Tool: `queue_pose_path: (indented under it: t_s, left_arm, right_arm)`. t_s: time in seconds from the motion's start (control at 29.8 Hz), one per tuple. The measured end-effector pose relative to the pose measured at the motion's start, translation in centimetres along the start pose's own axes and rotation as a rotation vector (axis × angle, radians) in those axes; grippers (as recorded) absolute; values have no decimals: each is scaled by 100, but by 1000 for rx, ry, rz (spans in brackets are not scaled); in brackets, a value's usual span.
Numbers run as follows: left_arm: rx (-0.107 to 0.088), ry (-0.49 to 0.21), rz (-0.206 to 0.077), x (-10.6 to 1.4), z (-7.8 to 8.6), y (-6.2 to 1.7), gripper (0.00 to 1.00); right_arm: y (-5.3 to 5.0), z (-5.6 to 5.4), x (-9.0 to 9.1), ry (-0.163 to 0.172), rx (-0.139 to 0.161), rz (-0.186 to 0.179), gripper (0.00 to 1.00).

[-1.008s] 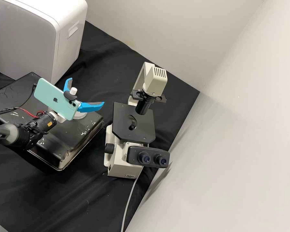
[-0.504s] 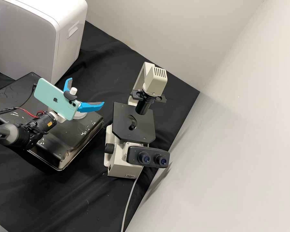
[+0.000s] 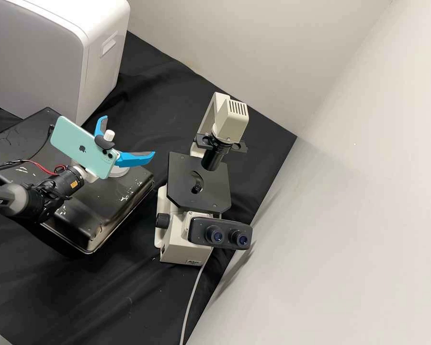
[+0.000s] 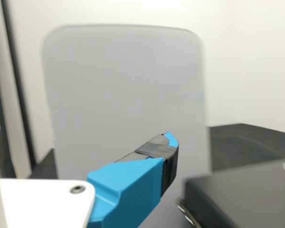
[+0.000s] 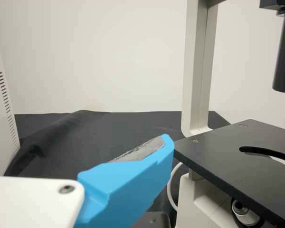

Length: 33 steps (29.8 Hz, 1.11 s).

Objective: Place the petri dish on the microscope

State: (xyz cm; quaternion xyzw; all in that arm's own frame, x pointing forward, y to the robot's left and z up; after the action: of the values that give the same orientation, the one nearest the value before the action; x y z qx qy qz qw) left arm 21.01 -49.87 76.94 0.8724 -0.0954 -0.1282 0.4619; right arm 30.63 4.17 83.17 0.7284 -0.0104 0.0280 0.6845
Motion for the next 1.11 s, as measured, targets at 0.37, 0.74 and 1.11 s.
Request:
queue_pose_path:
  t_s: [0.37, 0.74, 1.11]
  left_arm:
    - [-53, -159, -78, -471, 336, -146, 100]
    - [-107, -219, -73, -599, 516, -126, 100]
    - [-99, -279, -93, -782, 753, -124, 100]
  right_arm:
    - [0, 0, 0, 0, 0, 0, 100]
    - [0, 0, 0, 0, 0, 0, 100]
    - [0, 0, 0, 0, 0, 0, 100]
